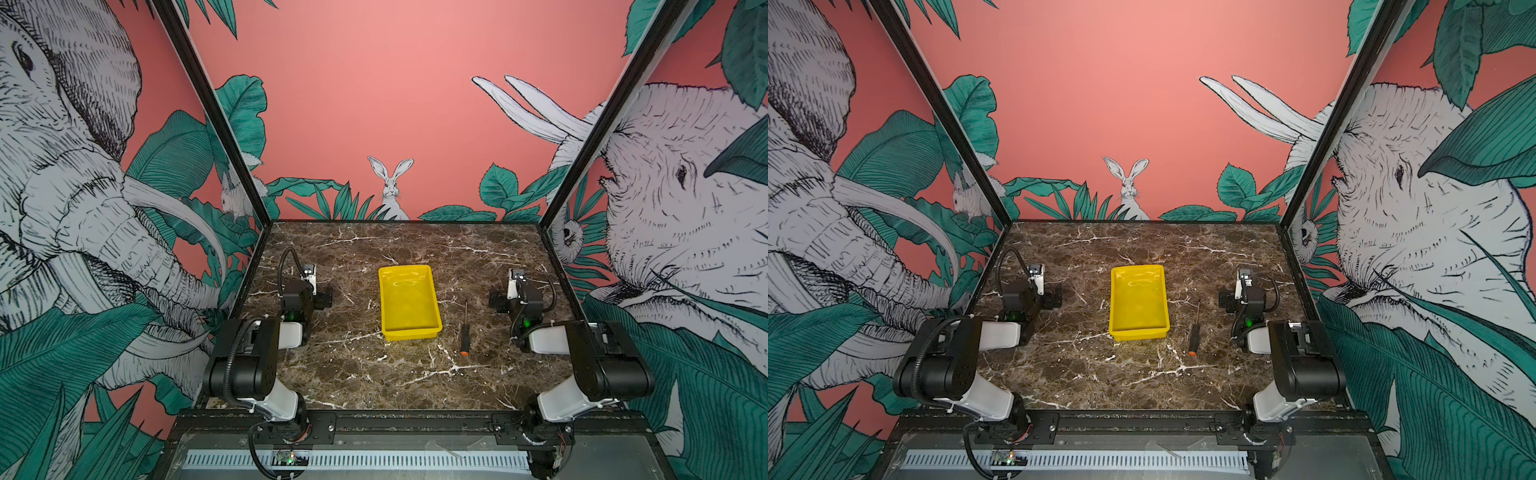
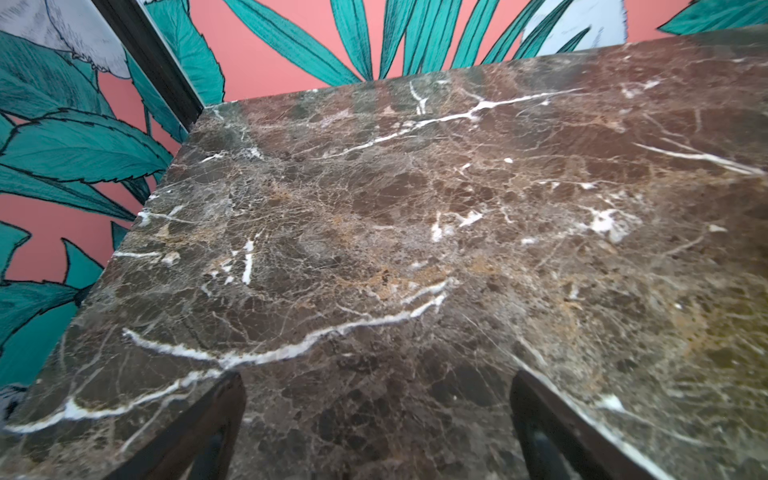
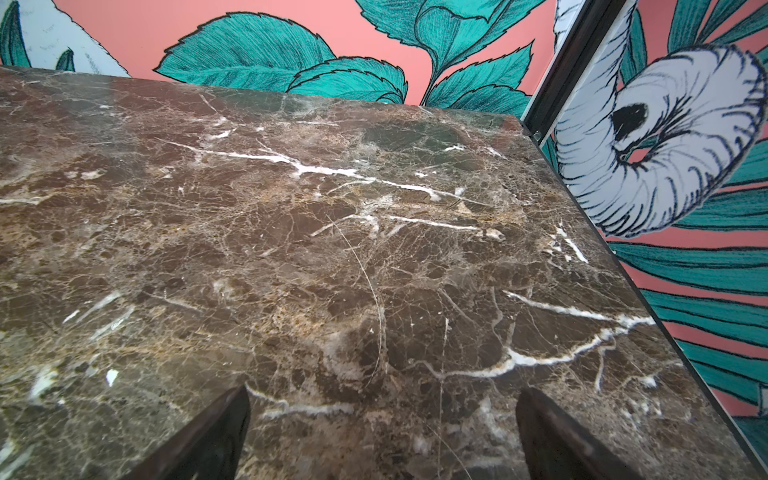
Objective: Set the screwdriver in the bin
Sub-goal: 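Move the right gripper over the screwdriver while the left gripper nears the bin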
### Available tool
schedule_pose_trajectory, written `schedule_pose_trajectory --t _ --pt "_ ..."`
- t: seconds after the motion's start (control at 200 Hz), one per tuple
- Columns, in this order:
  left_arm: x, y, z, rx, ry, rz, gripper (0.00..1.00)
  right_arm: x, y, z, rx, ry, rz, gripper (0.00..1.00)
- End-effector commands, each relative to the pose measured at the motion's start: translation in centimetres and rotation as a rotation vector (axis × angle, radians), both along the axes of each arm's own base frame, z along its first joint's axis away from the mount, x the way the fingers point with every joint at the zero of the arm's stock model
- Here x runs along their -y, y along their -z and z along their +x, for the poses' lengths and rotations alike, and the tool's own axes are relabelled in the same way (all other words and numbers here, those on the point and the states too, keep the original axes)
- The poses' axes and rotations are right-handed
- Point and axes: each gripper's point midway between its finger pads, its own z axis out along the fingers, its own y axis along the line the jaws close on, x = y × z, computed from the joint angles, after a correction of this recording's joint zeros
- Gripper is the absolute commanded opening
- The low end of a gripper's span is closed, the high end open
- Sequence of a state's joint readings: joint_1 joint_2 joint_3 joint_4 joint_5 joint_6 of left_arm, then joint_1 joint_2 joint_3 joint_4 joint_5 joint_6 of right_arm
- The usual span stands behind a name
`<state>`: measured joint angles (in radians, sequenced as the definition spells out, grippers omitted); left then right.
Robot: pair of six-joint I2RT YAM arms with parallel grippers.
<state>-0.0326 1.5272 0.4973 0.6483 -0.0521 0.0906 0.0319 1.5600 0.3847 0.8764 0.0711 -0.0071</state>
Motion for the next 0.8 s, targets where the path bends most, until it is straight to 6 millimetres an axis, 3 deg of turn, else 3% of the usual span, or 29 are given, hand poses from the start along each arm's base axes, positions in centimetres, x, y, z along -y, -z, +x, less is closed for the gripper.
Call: schedule_pose_trajectory --t 0.0,0.105,0.17,0.295,0.41,0.5,0.62,0.795 --pt "-2.4 -5.1 0.7 -0.083 -0.177 -0.014 1.0 0.5 -2.0 0.0 0.081 0.03 0.009 0.99" --pt "-2.1 -8.1 0.0 -0.195 -0.236 -0.122 1.0 0.9 -4.4 -0.5 0.059 0.057 0.015 0.99" --pt "0.0 -9.7 -0.2 -0.192 -0.177 -0.205 1.0 0.7 -5.8 -1.0 -0.028 0.063 0.06 0.99" --pt "3.4 -12.9 -1.5 -0.175 -0.132 -0.224 1.0 -1.5 -10.9 -2.0 -0.048 -0.019 0.183 0.99" --pt "7.3 -13.1 -3.7 -0.289 -0.066 -0.249 1.0 -2.0 -13.9 -3.8 -0.093 0.03 0.285 0.99" --pt "11.4 -12.2 -5.8 -0.362 0.024 -0.291 1.0 -2.7 -13.6 -5.5 -0.202 0.038 0.322 0.99" --pt "16.8 -10.8 -8.5 -0.418 0.128 -0.298 1.0 -5.6 -12.0 -7.4 -0.322 -0.07 0.366 0.99" --pt "21.5 -6.9 -10.6 -0.525 0.194 -0.229 1.0 -7.7 -9.4 -9.9 -0.414 -0.122 0.389 0.99"
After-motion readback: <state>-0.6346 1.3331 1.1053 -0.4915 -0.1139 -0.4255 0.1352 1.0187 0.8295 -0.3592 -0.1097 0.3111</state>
